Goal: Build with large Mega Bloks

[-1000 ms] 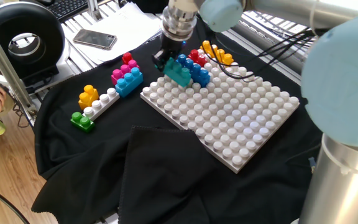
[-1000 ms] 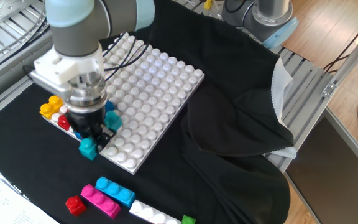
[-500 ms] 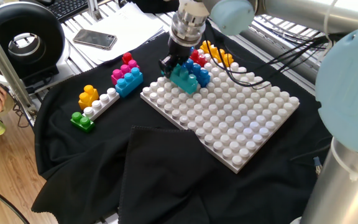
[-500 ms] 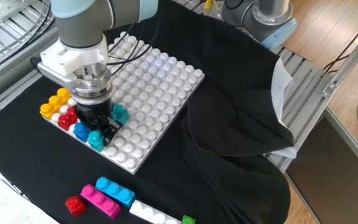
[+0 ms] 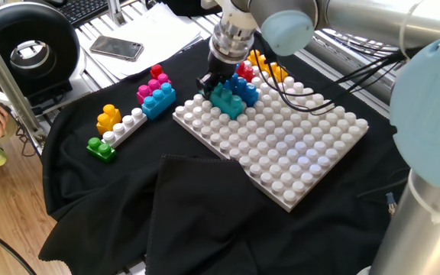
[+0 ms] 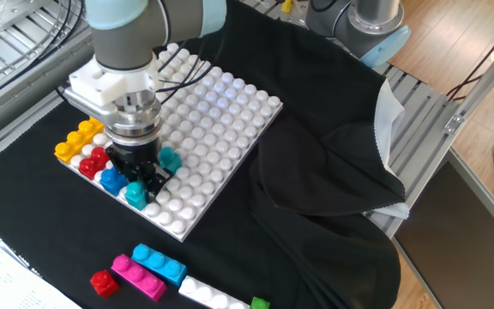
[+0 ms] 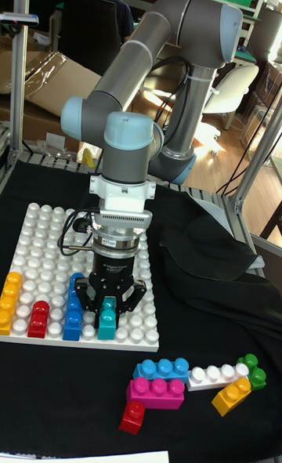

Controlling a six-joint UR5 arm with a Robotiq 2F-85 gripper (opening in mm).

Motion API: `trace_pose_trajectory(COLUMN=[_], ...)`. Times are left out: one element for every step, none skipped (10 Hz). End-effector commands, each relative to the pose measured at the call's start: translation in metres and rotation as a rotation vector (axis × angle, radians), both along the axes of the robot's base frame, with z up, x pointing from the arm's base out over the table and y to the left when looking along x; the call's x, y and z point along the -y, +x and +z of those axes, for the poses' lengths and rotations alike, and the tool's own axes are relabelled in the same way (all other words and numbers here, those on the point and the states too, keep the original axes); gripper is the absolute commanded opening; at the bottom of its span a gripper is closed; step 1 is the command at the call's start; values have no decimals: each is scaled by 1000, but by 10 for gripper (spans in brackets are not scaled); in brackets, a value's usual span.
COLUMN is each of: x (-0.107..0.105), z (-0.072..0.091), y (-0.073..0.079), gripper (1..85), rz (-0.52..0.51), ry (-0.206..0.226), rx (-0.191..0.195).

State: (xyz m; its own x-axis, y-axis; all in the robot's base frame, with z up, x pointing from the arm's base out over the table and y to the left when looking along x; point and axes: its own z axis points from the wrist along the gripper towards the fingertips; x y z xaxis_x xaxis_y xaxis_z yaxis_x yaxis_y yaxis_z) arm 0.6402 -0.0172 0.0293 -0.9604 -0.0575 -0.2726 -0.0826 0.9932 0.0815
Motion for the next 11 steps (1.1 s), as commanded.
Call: trace_pose_trajectory(x=[-1,2,10,5,4,0,-4,-7,-8,-8,-7], z=[-2,-1,2,17,31,45,51,54,55,55,54], y=[3,1,-4,-10,-13,-12,-10,-9,-10,-9,-10], gripper=[10,10,40,350,440,467,507,533,510,420,180], rz=[-23,-22,-31,-12,3,-1,2,17,19,5,-17], ry=[19,20,-3,32,50,53,67,85,91,86,76], rx=[14,16,1,-11,-37,-67,-68,-63,-66,-68,-78])
